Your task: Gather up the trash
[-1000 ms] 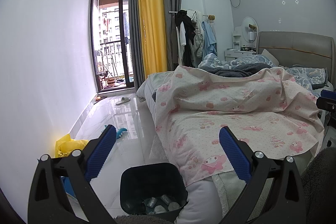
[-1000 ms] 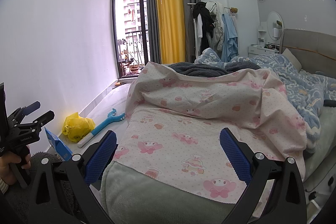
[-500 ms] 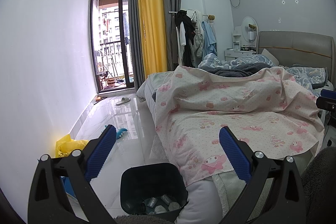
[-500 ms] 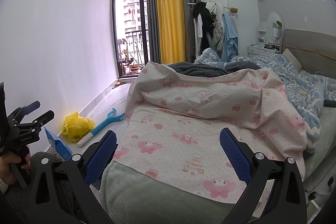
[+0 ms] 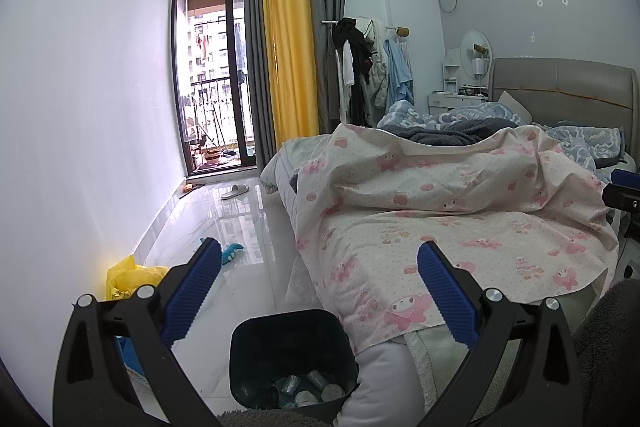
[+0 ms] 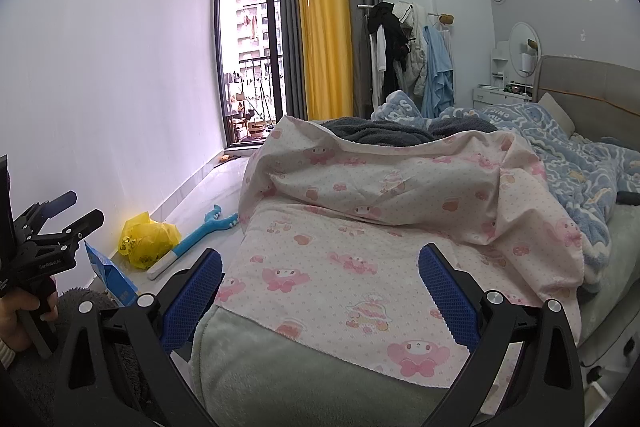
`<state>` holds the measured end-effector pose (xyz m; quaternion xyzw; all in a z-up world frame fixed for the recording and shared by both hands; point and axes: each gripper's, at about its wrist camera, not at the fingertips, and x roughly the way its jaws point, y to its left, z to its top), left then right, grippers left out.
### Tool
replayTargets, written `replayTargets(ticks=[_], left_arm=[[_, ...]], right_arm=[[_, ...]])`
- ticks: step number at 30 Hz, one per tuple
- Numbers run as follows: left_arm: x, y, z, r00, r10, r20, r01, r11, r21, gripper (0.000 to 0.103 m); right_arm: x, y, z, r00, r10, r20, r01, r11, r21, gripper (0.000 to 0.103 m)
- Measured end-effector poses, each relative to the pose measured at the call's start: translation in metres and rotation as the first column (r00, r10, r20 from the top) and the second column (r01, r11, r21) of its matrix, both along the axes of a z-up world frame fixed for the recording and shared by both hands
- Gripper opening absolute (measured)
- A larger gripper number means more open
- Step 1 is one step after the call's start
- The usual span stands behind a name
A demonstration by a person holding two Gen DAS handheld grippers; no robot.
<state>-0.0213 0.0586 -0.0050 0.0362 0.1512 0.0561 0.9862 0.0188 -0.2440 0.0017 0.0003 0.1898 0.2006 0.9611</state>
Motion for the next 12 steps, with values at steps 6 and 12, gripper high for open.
replayTargets(ticks=[6, 12], left_arm=[[-0.0001, 0.0012, 0.0003, 1.000, 0.000, 0.000, 0.000, 1.000, -0.001, 0.100], [-0.0001, 0.0051, -0.0036, 1.000, 0.005, -0.004, -0.005, 1.000, -0.005, 0.100]], right_arm=[[0.0002, 0.0000, 0.0002, 1.000, 0.000, 0.000, 0.000, 1.000, 0.000, 0.100], [0.0003, 0.0000, 0.0004, 1.000, 0.000, -0.001, 0.000, 1.000, 0.000, 0.100]])
